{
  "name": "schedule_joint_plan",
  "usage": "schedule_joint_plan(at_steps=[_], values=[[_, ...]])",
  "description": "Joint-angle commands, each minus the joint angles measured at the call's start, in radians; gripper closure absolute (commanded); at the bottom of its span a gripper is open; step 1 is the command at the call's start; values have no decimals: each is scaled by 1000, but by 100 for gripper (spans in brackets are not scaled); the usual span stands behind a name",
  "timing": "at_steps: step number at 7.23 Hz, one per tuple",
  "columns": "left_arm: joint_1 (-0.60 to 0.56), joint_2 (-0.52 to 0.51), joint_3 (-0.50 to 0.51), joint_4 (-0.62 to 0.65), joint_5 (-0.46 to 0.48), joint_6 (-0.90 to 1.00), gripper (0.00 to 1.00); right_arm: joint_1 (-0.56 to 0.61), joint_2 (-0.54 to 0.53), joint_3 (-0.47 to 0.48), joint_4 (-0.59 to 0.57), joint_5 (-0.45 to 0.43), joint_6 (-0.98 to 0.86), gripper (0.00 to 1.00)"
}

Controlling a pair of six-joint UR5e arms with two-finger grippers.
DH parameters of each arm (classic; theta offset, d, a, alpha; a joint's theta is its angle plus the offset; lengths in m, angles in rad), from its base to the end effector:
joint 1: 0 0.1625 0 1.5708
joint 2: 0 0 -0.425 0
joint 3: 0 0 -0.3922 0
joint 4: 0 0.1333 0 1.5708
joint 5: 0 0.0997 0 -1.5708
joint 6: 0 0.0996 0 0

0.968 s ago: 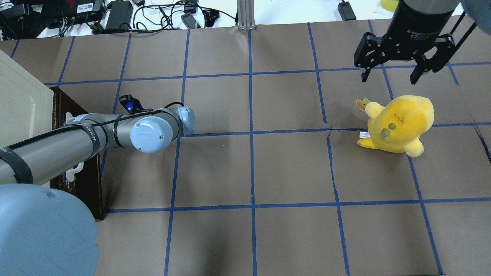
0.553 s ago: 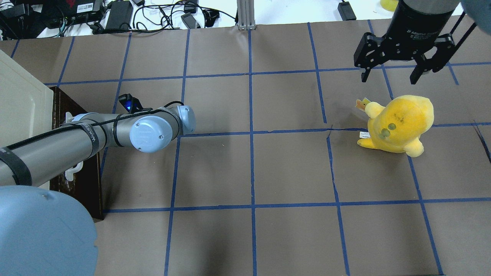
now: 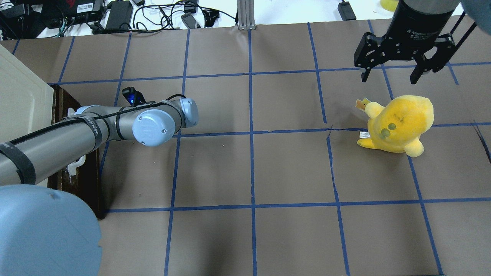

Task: Pull drawer sideways
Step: 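Pull the handle with the left gripper, sliding the drawer out sideways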

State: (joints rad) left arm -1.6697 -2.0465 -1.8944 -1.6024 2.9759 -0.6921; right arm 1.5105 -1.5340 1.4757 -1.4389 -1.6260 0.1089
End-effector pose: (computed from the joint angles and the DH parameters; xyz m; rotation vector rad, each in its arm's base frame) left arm -0.0866 -0.5171 0.1744 0.1024 1.6807 0.1276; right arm 0.0975 -0.5061 0.5036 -0.2574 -3.0719 -0.1114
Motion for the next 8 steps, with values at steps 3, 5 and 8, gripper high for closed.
schedule_joint_plan(at_steps=[3, 5, 8], values=[[-42, -1, 3, -1, -25, 3, 92, 0, 0, 0, 0, 0, 0, 0], [-57, -1, 5, 1, -25, 3, 92, 0, 0, 0, 0, 0, 0, 0], [-70, -4, 24, 1, -51, 20, 92, 0, 0, 0, 0, 0, 0, 0]])
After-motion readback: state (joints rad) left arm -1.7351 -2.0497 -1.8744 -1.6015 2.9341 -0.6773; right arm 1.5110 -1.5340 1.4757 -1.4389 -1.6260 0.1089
